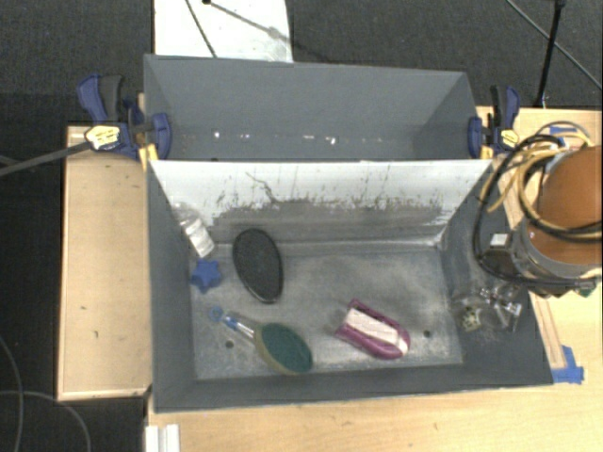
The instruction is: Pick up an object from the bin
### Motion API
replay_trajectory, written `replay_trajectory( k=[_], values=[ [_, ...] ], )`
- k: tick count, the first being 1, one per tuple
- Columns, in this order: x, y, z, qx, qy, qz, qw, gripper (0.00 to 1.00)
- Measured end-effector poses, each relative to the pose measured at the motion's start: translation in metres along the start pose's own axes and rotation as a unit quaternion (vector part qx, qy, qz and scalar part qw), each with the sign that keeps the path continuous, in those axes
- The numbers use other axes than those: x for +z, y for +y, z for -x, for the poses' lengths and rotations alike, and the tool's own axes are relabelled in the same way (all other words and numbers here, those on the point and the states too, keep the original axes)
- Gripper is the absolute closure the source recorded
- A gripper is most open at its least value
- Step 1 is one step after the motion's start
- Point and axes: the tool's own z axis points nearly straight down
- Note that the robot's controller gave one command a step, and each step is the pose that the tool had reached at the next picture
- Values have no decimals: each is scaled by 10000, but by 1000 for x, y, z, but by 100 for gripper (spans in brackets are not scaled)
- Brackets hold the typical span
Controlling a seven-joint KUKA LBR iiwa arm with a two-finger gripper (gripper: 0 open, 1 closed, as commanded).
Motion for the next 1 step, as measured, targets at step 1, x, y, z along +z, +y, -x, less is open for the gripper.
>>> replay_trajectory(
  k=[1],
  values=[
    [-47, 0, 6, 123, 4, 18, 9999, 100]
  ],
)
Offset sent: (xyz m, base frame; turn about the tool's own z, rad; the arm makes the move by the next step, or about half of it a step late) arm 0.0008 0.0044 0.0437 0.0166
